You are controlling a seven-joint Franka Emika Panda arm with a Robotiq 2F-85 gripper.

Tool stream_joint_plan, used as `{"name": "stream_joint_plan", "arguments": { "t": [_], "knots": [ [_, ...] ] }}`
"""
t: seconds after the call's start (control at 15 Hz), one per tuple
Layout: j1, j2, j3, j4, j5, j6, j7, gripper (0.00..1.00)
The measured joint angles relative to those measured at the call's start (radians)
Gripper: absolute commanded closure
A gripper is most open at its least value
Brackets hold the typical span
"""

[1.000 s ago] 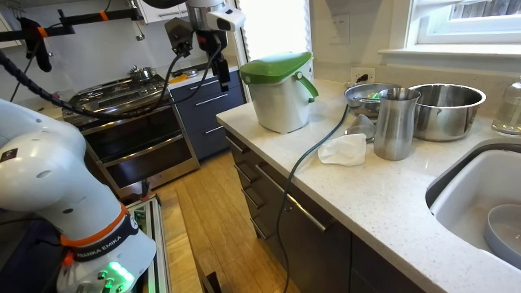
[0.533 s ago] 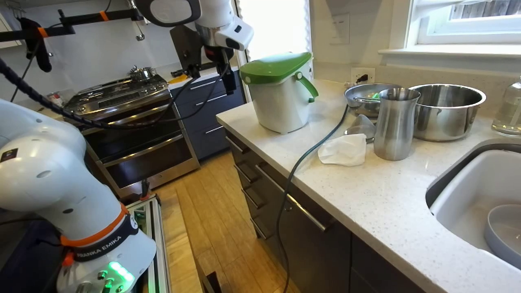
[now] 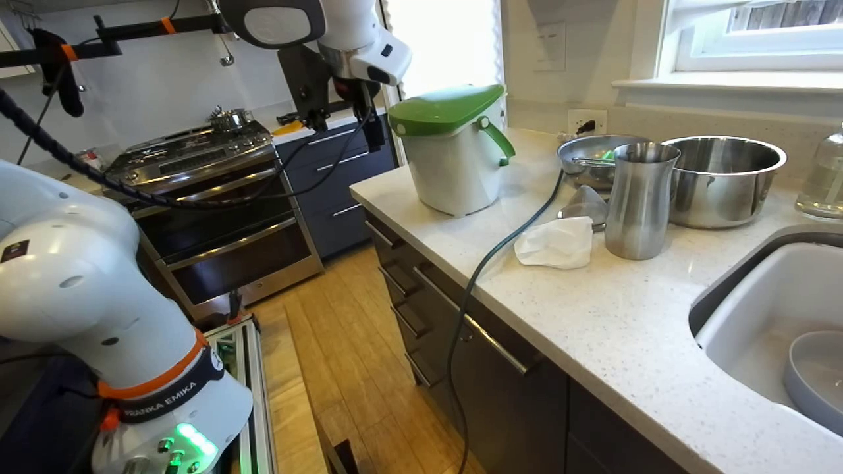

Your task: Open the lid on the bin and put a paper towel into it

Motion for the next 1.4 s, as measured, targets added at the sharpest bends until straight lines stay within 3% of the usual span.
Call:
{"name": "stream_joint_plan", "arguments": {
  "t": [0.47, 1.4],
  "knots": [
    [-0.003, 0.029, -0.02, 0.0, 0.182, 0.066, -0.129, 0.0],
    [-0.026, 0.106, 0.001, -0.02, 0.437, 0.106, -0.139, 0.0]
  ]
}}
